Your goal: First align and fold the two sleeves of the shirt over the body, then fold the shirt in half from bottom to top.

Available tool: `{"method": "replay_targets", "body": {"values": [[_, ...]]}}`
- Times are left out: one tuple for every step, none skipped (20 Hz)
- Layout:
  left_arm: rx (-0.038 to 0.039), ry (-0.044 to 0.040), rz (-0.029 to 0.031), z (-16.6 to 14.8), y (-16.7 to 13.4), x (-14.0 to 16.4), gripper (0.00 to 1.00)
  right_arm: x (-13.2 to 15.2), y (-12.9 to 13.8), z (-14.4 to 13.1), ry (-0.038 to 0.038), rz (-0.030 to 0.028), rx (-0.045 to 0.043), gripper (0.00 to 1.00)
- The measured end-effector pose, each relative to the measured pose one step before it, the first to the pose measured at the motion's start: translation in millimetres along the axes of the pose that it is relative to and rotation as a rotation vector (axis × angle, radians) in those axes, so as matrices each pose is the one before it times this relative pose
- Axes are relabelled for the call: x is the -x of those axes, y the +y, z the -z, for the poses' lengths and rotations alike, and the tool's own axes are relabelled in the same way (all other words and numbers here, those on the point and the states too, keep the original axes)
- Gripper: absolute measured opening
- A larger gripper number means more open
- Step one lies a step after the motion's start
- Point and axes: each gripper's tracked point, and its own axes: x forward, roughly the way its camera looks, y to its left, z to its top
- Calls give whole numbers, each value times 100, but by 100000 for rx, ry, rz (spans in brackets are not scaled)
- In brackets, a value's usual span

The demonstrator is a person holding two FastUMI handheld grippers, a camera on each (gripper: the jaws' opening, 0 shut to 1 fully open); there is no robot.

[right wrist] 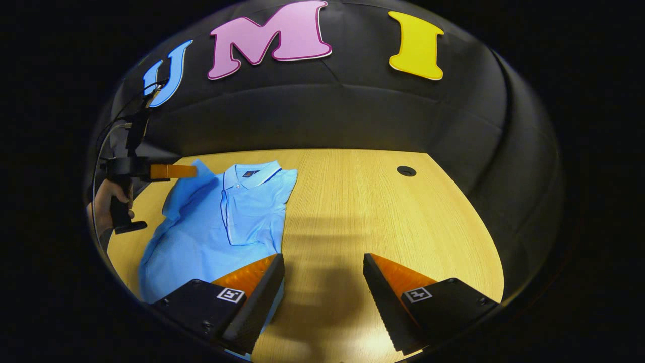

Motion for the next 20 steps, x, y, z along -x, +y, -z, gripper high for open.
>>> {"method": "replay_targets", "body": {"values": [[1555,220,3003,425,-1274,-211,7,125,163,53,-318,-390,105,98],[825,681,1713,561,-887,-125,10,130,132,175,-433,-142,72,98],[143,537,2153,492,-627,387,29,57,269,220,-186,-164,-78,98],[-562,-28,1255,422,-483,253,43,310,343,450,274,-347,-323,98],[-432,-353,1142,532,-311,737,57,340,300,387,398,-316,-601,98],[-738,-1123,408,246,-158,1011,71,334,373,426,420,-475,-801,98],[-1103,-503,-369,558,59,954,85,382,398,318,299,-398,-635,98],[-1348,-648,-665,458,228,1643,98,636,685,577,-91,-607,-478,98],[-1544,-970,-1855,565,386,1645,98,602,537,311,-223,-111,-29,98],[-1363,-649,-1588,504,402,1795,97,642,463,356,7,-163,205,98],[-1457,-594,-1411,613,197,2003,97,665,602,293,151,-506,12,98],[-1029,-962,-1984,448,507,2066,97,1019,827,575,86,-849,-392,98],[-406,-482,-1426,927,286,2330,97,742,632,466,226,-926,-414,98],[194,-31,-802,873,33,2020,97,688,627,668,660,-756,-492,98],[457,574,-690,863,177,1901,97,726,674,708,818,-892,-499,98],[440,687,-891,1155,150,1927,97,734,614,747,852,-728,-387,98],[-107,627,-1249,1010,220,1657,97,617,619,804,584,-921,-244,98],[-1039,1410,-588,1449,151,1472,97,702,631,873,836,-899,486,98],[-1170,1957,-721,1486,259,1291,97,639,425,1033,973,-292,1038,97],[-715,2438,30,1672,-66,1114,97,649,232,898,878,-68,686,98]]}}
